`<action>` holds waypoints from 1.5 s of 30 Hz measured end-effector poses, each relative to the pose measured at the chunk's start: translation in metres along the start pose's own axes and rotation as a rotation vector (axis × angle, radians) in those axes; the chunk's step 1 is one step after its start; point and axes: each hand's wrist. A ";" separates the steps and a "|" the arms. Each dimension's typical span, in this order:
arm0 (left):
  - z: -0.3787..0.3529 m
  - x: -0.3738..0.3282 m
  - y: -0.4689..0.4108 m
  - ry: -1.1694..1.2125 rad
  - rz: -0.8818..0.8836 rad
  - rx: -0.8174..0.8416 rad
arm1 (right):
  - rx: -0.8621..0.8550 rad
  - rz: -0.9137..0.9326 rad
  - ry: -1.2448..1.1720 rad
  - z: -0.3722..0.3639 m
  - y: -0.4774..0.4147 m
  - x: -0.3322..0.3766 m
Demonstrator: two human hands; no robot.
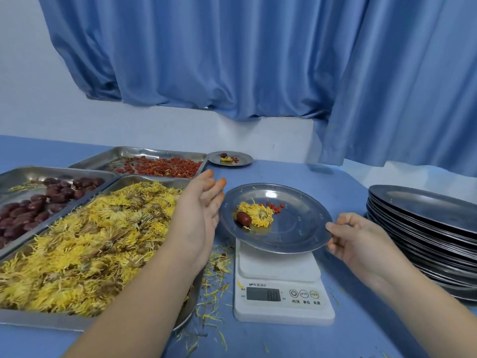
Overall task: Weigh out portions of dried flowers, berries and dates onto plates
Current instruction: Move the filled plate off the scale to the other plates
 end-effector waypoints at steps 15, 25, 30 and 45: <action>0.010 -0.011 -0.005 0.372 0.061 -0.145 | -0.193 -0.037 0.099 -0.059 -0.125 0.004; 0.017 -0.016 -0.008 0.608 0.123 -0.105 | -0.342 -0.133 0.092 -0.099 -0.207 -0.030; 0.019 -0.018 -0.010 0.670 0.145 -0.104 | -0.365 -0.145 0.138 -0.118 -0.227 -0.040; 0.018 -0.019 -0.012 0.713 0.183 -0.059 | -0.142 -0.375 0.371 -0.182 -0.249 -0.053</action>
Point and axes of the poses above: each hand's wrist, its own y-axis away from the middle knuckle, its own z-axis out of the back of the hand, x = y × z
